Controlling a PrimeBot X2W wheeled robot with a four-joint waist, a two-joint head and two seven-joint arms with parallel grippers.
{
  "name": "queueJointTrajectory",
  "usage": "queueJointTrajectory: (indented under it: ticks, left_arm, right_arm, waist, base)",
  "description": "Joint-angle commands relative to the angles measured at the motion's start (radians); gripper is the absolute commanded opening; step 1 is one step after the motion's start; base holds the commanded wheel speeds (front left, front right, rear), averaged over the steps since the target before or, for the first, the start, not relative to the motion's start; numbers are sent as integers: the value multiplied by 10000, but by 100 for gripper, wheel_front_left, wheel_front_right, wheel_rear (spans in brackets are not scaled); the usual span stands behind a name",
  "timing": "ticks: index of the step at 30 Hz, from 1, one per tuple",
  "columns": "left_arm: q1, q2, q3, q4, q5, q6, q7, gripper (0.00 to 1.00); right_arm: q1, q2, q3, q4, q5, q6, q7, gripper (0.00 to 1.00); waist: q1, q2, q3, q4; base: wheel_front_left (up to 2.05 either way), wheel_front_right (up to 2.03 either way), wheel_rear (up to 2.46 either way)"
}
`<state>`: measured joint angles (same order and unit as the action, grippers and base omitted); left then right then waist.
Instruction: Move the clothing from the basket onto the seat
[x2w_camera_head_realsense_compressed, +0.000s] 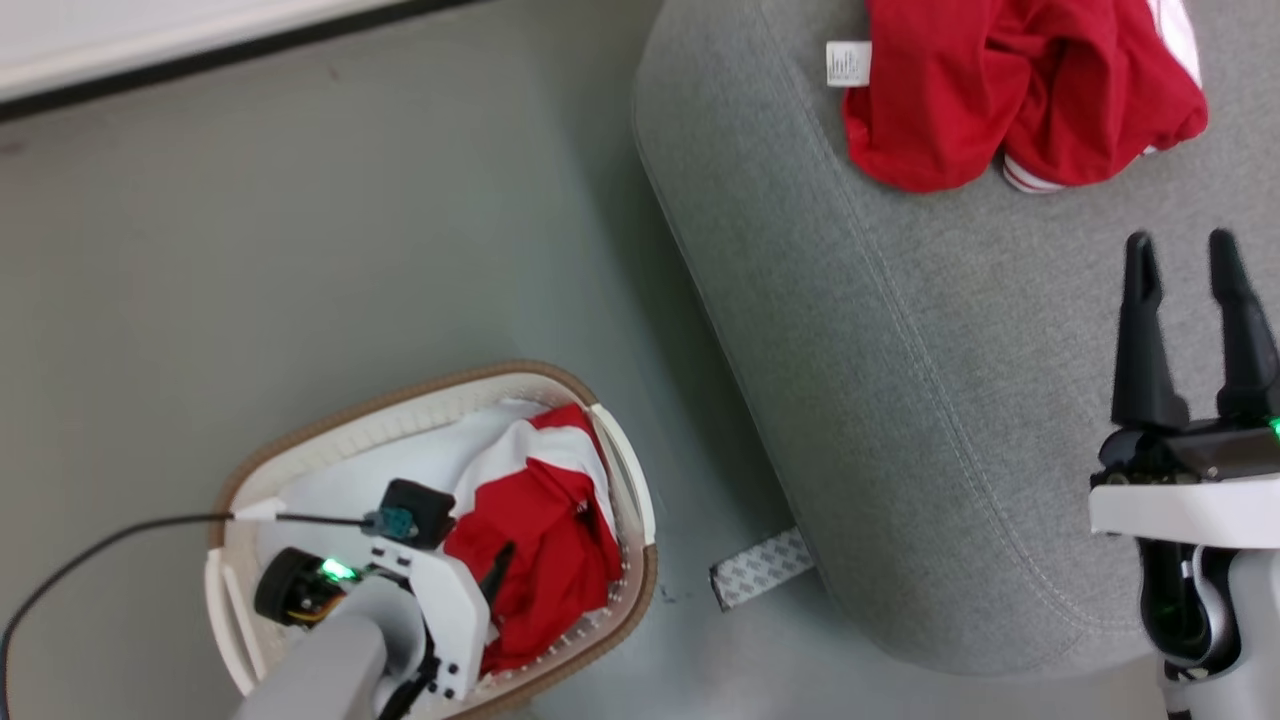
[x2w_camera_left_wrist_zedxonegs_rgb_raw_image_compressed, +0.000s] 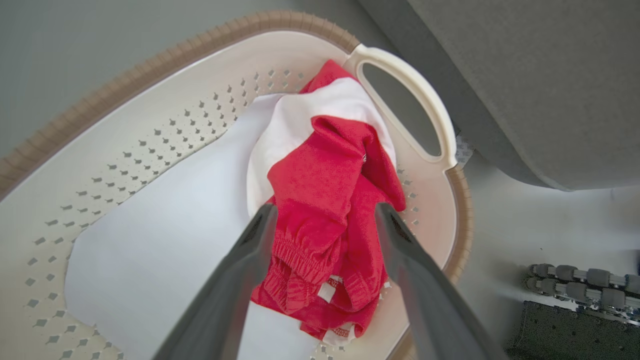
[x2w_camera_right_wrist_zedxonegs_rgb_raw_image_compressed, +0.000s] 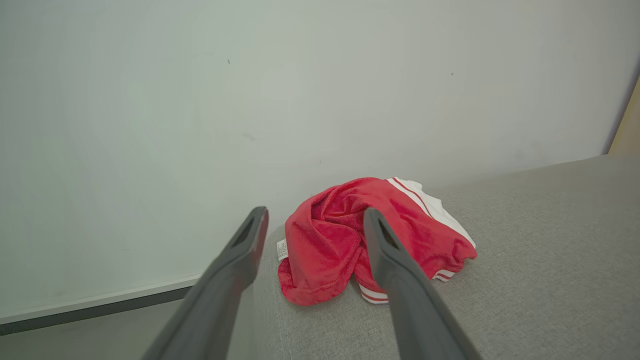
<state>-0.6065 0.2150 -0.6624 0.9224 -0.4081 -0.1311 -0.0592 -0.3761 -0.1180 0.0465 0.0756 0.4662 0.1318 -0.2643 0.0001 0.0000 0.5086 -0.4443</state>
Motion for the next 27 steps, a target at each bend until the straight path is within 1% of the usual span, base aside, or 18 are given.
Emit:
queueJointTrajectory:
  ticks: [1, 7, 9, 16, 20, 27]
  left_arm:
    - [-249, 178, -185, 162, -247, 15, 97, 100]
    - [-879, 528, -1152, 812, -1073, 14, 812, 100]
    - [-972, 595, -1446, 901, -1565, 12, 1206, 100]
    - [-1643, 1093, -2496, 669, -2766, 12, 2046, 100]
    - [-2066, 1170, -3062, 818, -3228, 12, 2661, 100]
    - [-2571, 1141, -4084, 730, -3959, 12, 3089, 100]
  right_arm:
    - [-199, 74, -121, -99, 37, -22, 4, 100]
    - [-527, 304, -434, -427, 104, -22, 4, 100]
    - [-607, 362, -459, -518, 104, -22, 4, 100]
    - [-734, 484, -474, -715, 70, -22, 5, 100]
    - [-603, 539, -580, -848, -1, -22, 5, 100]
    - [-341, 609, -760, -1035, -94, -22, 5, 100]
  waist:
    - [-1, 0, 518, -210]
    - [-1, 0, 1347, -483]
    - [-1, 0, 1574, -563]
    - [-1, 0, 2309, -763]
    - [-1, 0, 2650, -691]
    - [-1, 0, 3000, -608]
  base:
    - [0, 0, 0]
    - [0, 0, 0]
    - [0, 0, 0]
    - [0, 0, 0]
    - [0, 0, 0]
    - [3, 3, 3]
